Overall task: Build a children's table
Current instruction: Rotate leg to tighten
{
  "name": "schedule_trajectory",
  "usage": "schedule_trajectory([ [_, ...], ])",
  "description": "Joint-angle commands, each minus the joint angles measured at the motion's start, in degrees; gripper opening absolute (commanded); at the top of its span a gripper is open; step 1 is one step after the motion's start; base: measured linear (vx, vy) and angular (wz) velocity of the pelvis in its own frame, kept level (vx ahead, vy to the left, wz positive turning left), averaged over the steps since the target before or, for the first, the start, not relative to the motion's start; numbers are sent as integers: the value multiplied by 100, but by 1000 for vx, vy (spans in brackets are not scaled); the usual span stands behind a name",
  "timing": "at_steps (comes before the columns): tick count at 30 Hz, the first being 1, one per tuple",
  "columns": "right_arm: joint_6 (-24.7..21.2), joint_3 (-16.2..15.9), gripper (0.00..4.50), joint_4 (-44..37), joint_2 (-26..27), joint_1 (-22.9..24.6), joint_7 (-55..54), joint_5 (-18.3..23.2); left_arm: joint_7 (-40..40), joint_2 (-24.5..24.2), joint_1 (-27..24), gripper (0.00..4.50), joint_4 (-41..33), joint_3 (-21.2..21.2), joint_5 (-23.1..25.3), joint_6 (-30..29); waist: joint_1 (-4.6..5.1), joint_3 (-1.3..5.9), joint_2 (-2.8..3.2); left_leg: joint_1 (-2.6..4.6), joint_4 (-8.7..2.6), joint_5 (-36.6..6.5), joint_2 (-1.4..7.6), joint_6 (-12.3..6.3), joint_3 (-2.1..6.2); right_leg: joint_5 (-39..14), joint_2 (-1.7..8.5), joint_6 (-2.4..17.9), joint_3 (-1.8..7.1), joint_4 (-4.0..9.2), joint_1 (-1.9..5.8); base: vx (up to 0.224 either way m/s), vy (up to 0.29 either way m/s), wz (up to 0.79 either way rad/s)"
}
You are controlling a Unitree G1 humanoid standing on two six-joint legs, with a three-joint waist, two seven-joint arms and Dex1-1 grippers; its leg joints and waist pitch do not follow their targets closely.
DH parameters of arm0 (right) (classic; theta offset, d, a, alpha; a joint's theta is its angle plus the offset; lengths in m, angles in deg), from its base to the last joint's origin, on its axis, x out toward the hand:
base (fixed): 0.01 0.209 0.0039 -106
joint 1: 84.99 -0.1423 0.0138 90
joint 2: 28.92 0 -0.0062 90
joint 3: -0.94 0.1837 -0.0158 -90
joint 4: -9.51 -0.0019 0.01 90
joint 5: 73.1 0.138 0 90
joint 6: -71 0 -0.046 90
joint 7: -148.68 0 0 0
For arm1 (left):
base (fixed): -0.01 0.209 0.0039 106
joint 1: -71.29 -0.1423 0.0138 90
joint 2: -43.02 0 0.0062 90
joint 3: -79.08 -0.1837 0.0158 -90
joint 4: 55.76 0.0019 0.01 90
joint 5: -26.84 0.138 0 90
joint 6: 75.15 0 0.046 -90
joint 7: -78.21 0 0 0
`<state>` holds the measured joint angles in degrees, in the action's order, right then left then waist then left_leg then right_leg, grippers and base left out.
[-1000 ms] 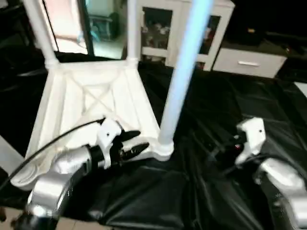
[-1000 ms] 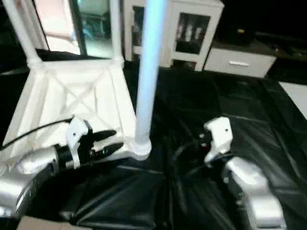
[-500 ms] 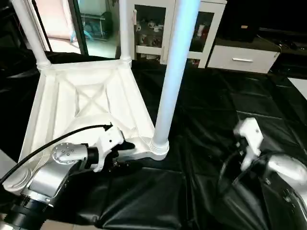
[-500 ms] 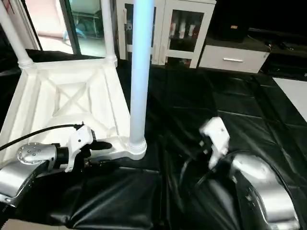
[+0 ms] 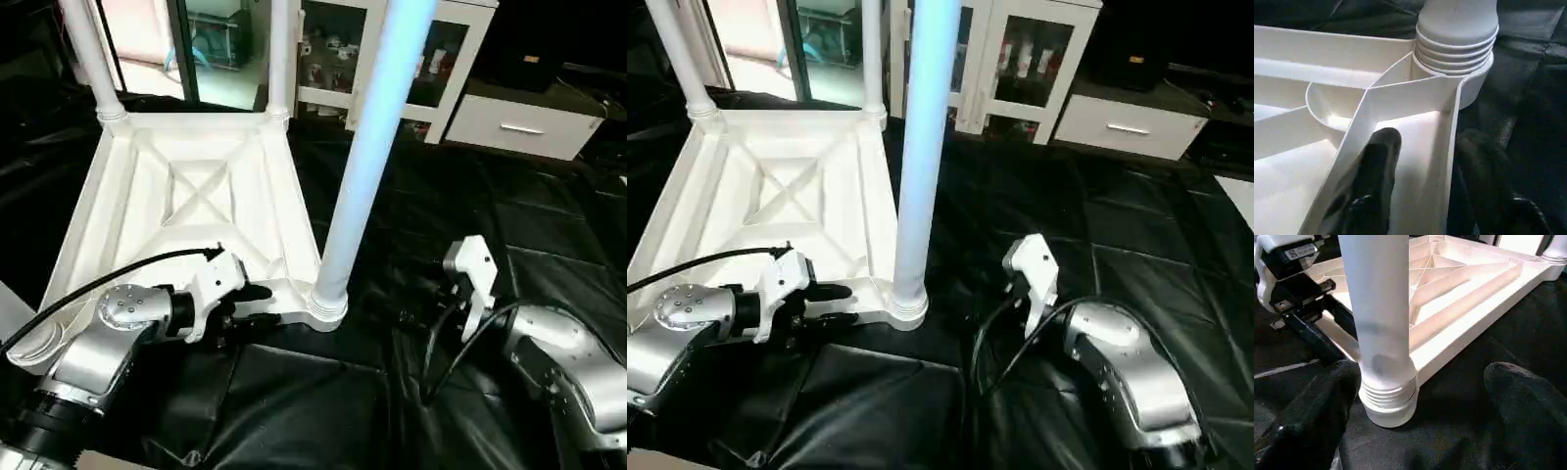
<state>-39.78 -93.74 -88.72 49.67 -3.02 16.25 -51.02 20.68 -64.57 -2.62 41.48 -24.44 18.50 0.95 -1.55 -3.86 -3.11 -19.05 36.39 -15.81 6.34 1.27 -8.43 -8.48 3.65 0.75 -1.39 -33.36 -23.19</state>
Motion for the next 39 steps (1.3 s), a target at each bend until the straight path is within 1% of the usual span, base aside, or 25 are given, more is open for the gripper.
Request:
schedule_trajectory([
  [1,52,147,450,-41,-114,39,64,-26,-183,-65,-101,176,23,-334,169,-147,-15,261,92,-15,-627,-790,626,-208,210,-1652,551,1383,275,301,229,0,0,0],
  [2,56,142,450,-54,-128,53,70,-28,-255,-111,-95,176,-21,-412,214,-152,-35,253,191,-17,-629,-790,623,-173,224,-1604,546,1396,280,278,225,0,0,0],
  [3,56,142,450,-54,-128,53,70,-28,-255,-111,-95,161,-21,-412,214,-152,-16,261,135,-26,-636,-755,629,-184,216,-1480,533,1408,272,278,232,0,0,0],
  [4,118,112,450,-25,-159,69,93,-75,-329,-147,-84,151,-54,-465,239,-158,-15,253,165,-35,-637,-744,622,-187,218,-1437,529,1426,274,271,237,0,0,0],
  [5,199,106,450,57,-199,77,108,-143,-378,-173,-49,149,-25,-542,319,-122,-11,254,144,-39,-630,-745,621,-210,207,-1461,537,1438,279,281,247,0,0,0],
  [6,228,115,450,97,-221,79,109,-170,-389,-185,-29,149,-7,-585,373,-103,-17,267,64,-47,-619,-673,622,-253,205,-1581,566,1433,286,281,269,0,0,0],
  [9,139,147,450,110,-186,-15,97,-74,-542,-267,16,107,-32,-631,398,-152,-22,252,142,-35,-622,-616,623,-294,200,-1733,554,1411,282,301,236,0,0,0],
  [11,201,102,450,167,-216,-57,144,-118,-543,-285,26,98,-48,-648,442,-200,-3,260,107,-40,-624,-625,626,-275,199,-1693,545,1408,270,295,241,0,0,0],
  [12,207,98,450,172,-219,-60,147,-124,-542,-286,27,98,-47,-649,446,-201,-4,263,115,-37,-620,-616,626,-279,201,-1672,547,1422,270,286,239,0,0,0],
  [13,241,70,450,229,-225,-108,158,-163,-507,-278,40,69,-24,-657,476,-191,3,253,94,-45,-622,-626,626,-291,198,-1694,553,1434,269,297,238,0,0,0],
  [16,246,40,450,279,-192,-227,147,-182,-485,-288,30,61,-41,-722,550,-187,-1,255,97,-37,-622,-639,626,-283,195,-1798,552,1405,269,301,231,0,0,0],
  [17,257,32,450,284,-190,-253,146,-181,-486,-291,19,39,-63,-740,578,-198,-7,249,88,-35,-626,-635,631,-290,198,-1822,560,1389,270,303,230,0,0,0],
  [18,274,43,450,338,-138,-327,99,-177,-472,-285,-2,39,-95,-742,590,-217,-5,250,93,-37,-626,-618,631,-291,197,-1808,559,1388,270,302,229,0,0,0],
  [20,258,83,450,394,-56,-425,40,-121,-413,-258,-48,16,-175,-722,591,-255,9,248,54,-43,-624,-563,627,-315,194,-1790,564,1400,265,298,225,0,0,0],
  [22,169,72,450,422,18,-487,110,-6,-407,-258,-109,4,-284,-698,575,-301,5,249,57,-37,-618,-499,630,-334,189,-1735,571,1424,269,291,220,0,0,0],
  [23,119,41,450,408,18,-474,215,67,-404,-256,-136,4,-317,-695,569,-302,2,250,51,-36,-617,-431,635,-369,191,-1636,565,1444,266,275,225,0,0,0],
  [25,85,-48,450,377,-44,-394,495,161,-393,-217,-183,4,-384,-692,528,-324,12,237,-17,-48,-617,-302,634,-466,181,-1495,562,1473,261,270,232,0,0,0],
  [27,108,-277,450,302,-209,-262,1023,222,-370,-110,-222,4,-425,-692,507,-330,-4,230,-24,-35,-608,-259,633,-569,169,-1476,571,1490,258,275,225,0,0,0],
  [28,115,-294,450,303,-219,-259,1065,221,-370,-90,-230,4,-446,-703,508,-344,-6,228,-33,-34,-609,-266,638,-611,168,-1485,575,1490,259,281,226,0,0,0],
  [30,281,-362,450,432,-203,-352,1046,48,-320,-4,-234,4,-487,-725,506,-351,3,222,-47,-50,-621,-289,643,-603,183,-1595,579,1463,258,287,229,0,0,0],
  [33,457,-425,450,602,-169,-457,1066,-72,-227,125,-207,4,-504,-709,505,-329,9,185,-66,-29,-636,-509,641,-504,177,-1962,578,1378,263,332,192,0,0,0],
  [35,581,-487,450,722,-144,-511,1041,-176,-209,159,-184,4,-491,-718,525,-321,12,176,-76,-18,-640,-555,636,-479,161,-2033,570,1337,263,345,177,0,0,0],
  [36,720,-514,450,907,-37,-601,965,-295,-196,192,-171,4,-482,-713,528,-308,9,171,-56,-18,-646,-546,635,-481,157,-2035,569,1329,263,345,173,0,0,0],
  [38,825,-532,450,1068,64,-686,910,-376,-186,220,-158,4,-479,-711,531,-312,22,175,-76,-18,-649,-531,630,-489,139,-2015,566,1342,252,346,163,0,0,0],
  [39,912,-557,450,1190,143,-752,883,-418,-190,236,-155,4,-482,-708,545,-310,14,186,-75,6,-641,-479,635,-515,119,-1921,571,1377,245,338,150,0,0,0],
])
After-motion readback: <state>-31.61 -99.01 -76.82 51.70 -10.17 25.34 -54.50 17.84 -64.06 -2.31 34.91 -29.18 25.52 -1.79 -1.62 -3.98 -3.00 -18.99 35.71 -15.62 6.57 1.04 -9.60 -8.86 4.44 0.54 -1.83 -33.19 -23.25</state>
